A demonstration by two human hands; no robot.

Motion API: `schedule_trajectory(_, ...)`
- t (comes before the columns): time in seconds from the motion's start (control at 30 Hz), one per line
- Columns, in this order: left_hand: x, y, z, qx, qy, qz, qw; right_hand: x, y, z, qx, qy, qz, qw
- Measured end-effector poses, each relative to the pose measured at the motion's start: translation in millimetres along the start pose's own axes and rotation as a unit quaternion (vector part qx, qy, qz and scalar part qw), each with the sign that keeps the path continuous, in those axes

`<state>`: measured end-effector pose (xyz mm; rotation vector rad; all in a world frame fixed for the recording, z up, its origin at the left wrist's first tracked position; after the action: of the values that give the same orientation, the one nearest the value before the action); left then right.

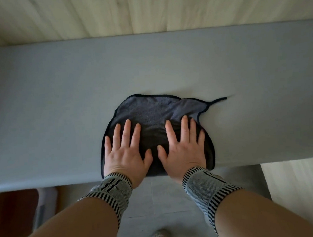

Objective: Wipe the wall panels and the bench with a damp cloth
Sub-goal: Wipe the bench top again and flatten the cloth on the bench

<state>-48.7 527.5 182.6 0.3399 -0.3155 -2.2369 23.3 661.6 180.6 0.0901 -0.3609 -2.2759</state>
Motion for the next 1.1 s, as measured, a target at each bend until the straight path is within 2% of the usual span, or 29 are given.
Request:
schedule_trajectory(0.17,19.8,-38.8,19.3,-0.032,0.033,0.022,0.999,20.8,-38.7,12.2,0.003,-0.001,0.011,1.000)
schedule_trajectory(0.7,81.1,-255.5,104.4,-0.060,-0.008,0.022,0.998,104.4,-270.5,83.5,-0.064,0.022,0.048,0.997)
schedule_trajectory(0.87,87.8,-279.2,112.4,-0.060,-0.005,0.009,0.998,113.4,-289.8,90.4,-0.101,0.029,0.033,0.994)
schedule_trajectory(1.1,91.6,-276.6,116.9,-0.071,0.045,-0.043,0.996,124.8,-279.2,96.6,-0.104,0.013,-0.019,0.994)
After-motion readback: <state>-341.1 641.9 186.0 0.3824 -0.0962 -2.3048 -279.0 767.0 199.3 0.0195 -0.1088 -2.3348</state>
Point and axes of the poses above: each hand's wrist, its own y-axis away from the middle knuckle, its own z-axis out of the back of the hand, x = y × z, the point moved 9 cm from there along -y, towards the middle knuckle, and after that the axes turned 11 degrees about -z, right-handed, at the moved point
